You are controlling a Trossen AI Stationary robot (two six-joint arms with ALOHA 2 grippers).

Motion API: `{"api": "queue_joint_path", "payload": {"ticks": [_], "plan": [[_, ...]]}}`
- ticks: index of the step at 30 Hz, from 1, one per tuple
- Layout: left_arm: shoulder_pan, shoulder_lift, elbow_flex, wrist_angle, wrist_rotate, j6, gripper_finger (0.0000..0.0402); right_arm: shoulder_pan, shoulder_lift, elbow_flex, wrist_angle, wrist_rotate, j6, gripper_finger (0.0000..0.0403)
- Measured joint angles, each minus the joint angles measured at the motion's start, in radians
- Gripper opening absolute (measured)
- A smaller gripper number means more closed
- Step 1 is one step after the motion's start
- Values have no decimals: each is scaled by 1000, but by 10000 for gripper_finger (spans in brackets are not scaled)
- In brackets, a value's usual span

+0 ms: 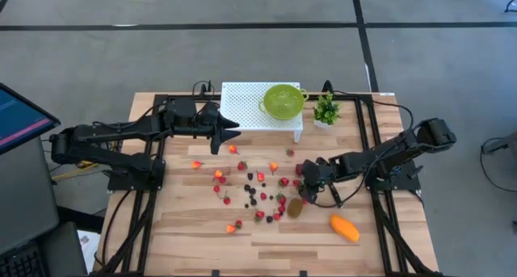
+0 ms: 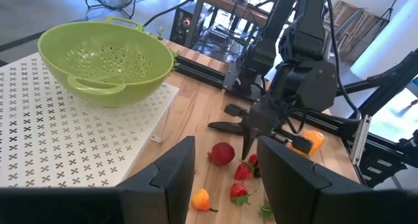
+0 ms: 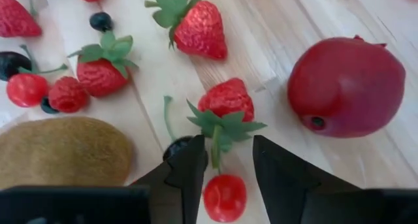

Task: Pick & Place Fruit
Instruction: Put the red strawberry into the green strainer bowl

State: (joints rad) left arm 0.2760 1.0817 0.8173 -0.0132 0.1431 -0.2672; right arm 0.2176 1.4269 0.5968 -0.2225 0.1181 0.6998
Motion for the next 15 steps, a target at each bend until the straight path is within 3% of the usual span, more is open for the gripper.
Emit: {"api": "queue_joint_path", "payload": {"ticks": [6, 15], "plan": [[0, 0, 0, 0, 0, 0, 159, 0, 0, 0, 1, 11, 0, 112], [0, 0, 0, 0, 0, 0, 159, 0, 0, 0, -1, -17, -24, 30]]}}
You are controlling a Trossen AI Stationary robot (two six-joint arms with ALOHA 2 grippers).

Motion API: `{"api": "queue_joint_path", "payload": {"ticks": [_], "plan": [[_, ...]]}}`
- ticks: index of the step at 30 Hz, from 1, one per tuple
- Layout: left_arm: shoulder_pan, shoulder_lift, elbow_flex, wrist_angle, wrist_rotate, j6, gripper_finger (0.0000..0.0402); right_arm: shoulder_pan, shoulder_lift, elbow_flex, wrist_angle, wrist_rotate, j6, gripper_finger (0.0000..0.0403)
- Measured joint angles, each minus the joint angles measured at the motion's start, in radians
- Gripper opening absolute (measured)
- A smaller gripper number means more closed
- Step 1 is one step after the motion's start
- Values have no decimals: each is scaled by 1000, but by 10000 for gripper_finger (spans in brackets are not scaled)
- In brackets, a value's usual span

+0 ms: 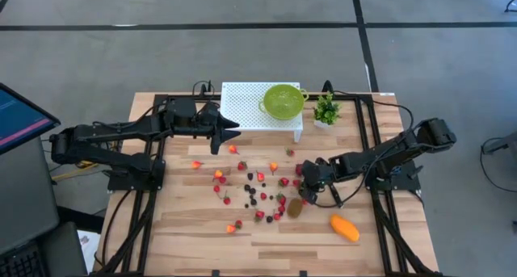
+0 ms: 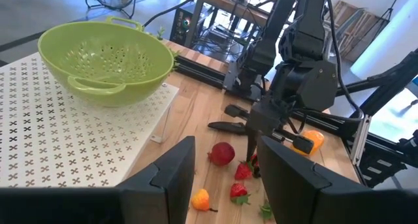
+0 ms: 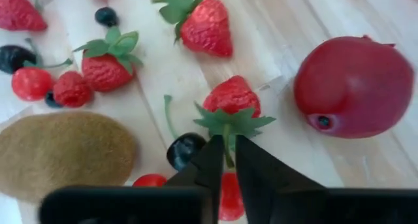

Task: Pick & Place Fruit
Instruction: Put the red strawberry into the green strainer bowl

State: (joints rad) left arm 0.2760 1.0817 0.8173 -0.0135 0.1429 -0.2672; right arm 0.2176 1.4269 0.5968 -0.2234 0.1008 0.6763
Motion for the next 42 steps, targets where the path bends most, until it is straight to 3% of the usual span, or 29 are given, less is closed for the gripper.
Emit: {"api": "queue_joint_path", "payload": {"ticks": [3, 22, 32, 42], "plan": [[0, 0, 0, 0, 0, 0, 159, 0, 0, 0, 0, -10, -3, 6], [0, 0, 0, 7, 0, 0, 159, -17, 0, 20, 116, -25, -63, 1], [0, 0, 0, 16, 0, 0, 159, -108, -60, 191, 20, -29, -314, 0], [0, 0, 1, 24, 0, 0, 159, -334, -135, 424, -75, -29, -644, 0]]}}
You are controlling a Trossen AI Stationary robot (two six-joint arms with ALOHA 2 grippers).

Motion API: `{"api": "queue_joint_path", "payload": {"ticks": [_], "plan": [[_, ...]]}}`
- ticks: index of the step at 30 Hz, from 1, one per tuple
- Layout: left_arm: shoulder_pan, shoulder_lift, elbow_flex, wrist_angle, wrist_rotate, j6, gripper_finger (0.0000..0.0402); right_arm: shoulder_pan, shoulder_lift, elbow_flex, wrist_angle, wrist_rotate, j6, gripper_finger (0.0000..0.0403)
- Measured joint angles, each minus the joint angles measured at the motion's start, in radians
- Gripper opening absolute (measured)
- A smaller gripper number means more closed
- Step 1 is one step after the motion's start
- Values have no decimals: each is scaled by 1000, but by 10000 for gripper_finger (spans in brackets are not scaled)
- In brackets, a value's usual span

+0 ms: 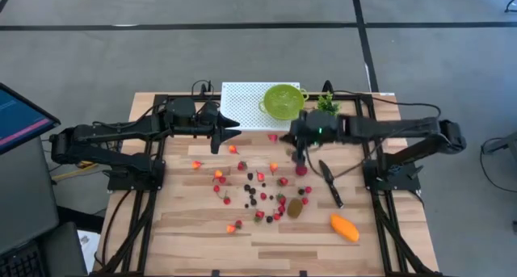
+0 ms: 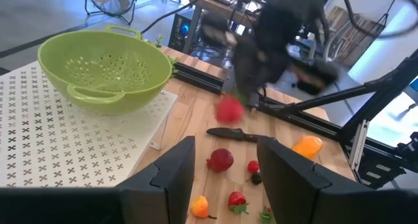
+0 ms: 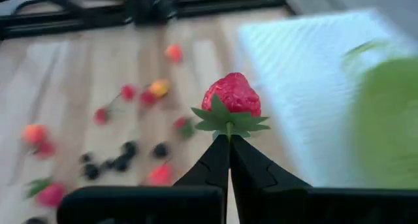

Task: Pick & Place Fruit
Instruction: Put the red strawberry into the green strainer bowl

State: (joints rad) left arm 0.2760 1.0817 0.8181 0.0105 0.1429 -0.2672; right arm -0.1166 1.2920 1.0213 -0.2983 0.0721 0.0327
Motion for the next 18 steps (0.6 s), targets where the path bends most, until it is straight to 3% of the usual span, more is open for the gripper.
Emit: {"api": "queue_joint_path", "payload": {"ticks": [6, 18], "plan": [[0, 0, 0, 0, 0, 0, 159, -149, 21, 107, -37, 0, -93, 0], [0, 0, 0, 14, 0, 0, 159, -353, 88, 114, -62, -53, -111, 0]]}}
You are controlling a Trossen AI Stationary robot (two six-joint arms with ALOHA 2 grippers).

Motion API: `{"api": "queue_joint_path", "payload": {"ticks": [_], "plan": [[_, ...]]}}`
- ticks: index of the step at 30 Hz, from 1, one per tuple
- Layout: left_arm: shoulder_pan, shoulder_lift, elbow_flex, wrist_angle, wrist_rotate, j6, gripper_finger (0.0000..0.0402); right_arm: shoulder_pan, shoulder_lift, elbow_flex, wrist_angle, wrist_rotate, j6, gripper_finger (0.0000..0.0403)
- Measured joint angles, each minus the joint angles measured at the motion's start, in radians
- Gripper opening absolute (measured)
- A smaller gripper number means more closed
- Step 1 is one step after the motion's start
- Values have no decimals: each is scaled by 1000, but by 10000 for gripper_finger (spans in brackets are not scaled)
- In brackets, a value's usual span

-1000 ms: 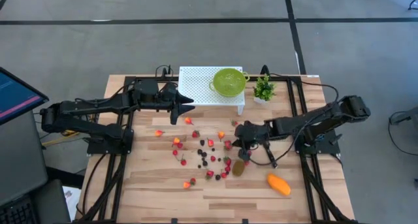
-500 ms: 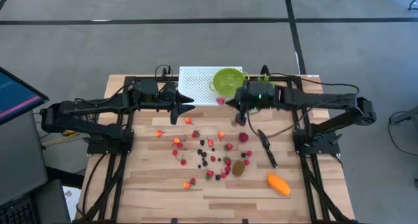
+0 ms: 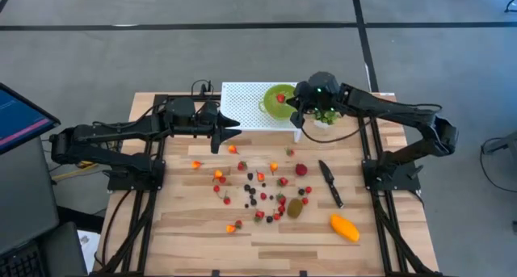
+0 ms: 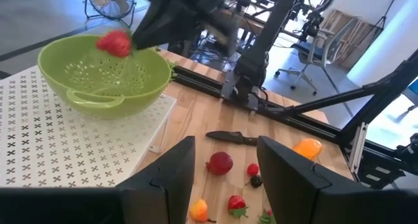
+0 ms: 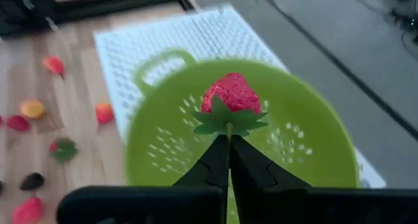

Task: Pick & Place Fruit
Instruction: Put the red strawberry into the green strainer bowl

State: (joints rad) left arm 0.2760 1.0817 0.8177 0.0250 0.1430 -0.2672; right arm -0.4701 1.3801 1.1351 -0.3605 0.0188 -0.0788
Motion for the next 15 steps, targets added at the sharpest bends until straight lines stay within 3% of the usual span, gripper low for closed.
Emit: {"api": "queue_joint_path", "payload": {"ticks": [15], "plan": [[0, 0, 0, 3, 0, 0, 159, -44, 65, -1, -42, 4, 0, 0]]}}
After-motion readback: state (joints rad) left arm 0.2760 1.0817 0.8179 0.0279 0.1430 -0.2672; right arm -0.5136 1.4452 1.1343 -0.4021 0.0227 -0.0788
